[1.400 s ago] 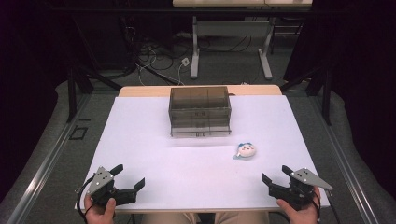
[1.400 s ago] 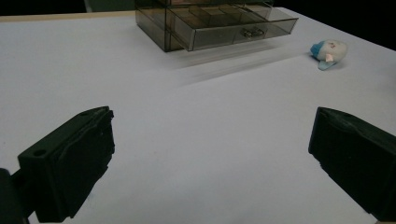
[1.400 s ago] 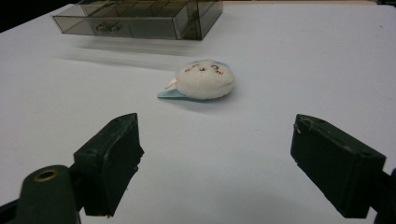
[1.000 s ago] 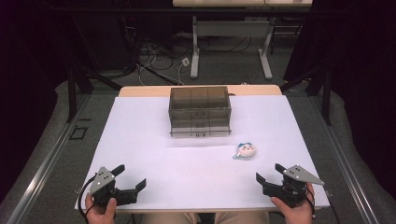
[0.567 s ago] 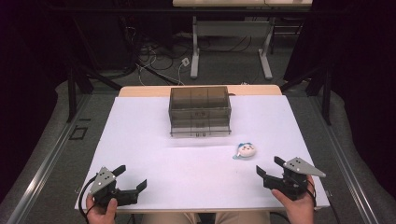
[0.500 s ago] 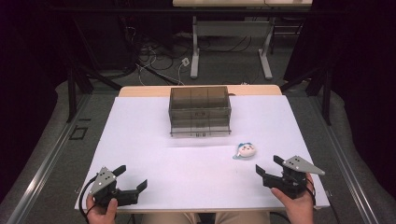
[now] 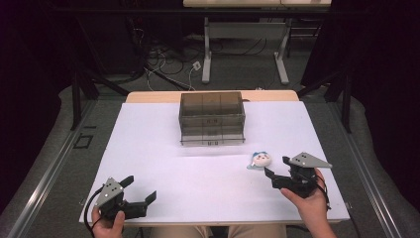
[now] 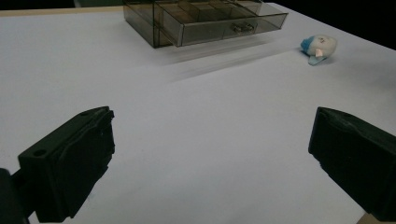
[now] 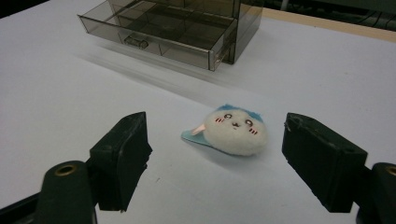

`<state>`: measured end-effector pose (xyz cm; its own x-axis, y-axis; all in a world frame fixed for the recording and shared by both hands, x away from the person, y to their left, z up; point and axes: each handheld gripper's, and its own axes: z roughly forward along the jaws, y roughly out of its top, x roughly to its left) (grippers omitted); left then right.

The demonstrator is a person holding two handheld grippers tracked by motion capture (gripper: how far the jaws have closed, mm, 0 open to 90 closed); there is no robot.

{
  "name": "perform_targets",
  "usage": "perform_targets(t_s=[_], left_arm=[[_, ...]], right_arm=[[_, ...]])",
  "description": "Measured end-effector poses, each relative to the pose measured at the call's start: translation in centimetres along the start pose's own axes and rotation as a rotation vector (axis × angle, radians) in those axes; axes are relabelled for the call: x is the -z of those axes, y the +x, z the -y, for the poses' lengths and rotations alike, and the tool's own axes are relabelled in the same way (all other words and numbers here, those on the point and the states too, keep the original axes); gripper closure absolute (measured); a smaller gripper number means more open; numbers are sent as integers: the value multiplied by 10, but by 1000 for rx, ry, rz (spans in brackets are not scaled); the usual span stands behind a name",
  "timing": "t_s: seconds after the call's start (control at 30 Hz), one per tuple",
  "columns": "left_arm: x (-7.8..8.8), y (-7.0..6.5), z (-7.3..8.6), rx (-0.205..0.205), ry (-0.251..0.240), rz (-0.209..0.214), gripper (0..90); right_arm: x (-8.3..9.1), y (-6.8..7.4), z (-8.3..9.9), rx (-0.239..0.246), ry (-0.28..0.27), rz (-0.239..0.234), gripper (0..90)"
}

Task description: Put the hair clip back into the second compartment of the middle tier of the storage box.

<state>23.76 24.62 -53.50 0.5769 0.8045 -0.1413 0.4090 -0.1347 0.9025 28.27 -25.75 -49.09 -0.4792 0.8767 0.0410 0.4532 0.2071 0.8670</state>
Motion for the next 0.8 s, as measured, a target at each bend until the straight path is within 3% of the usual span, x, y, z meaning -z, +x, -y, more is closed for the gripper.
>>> perform_targets(t_s=[0.3, 0.53, 0.8], left_arm=[[-1, -1, 0, 2, 6, 3, 5], [-1, 0, 1, -3, 12, 0, 5], [-2, 0, 1, 5, 12, 6, 5]], right_arm=[[-13, 2, -13, 21, 67, -7, 220], [-26, 4, -22, 70, 129, -5, 209], [-38, 4, -30, 63, 156, 0, 157]])
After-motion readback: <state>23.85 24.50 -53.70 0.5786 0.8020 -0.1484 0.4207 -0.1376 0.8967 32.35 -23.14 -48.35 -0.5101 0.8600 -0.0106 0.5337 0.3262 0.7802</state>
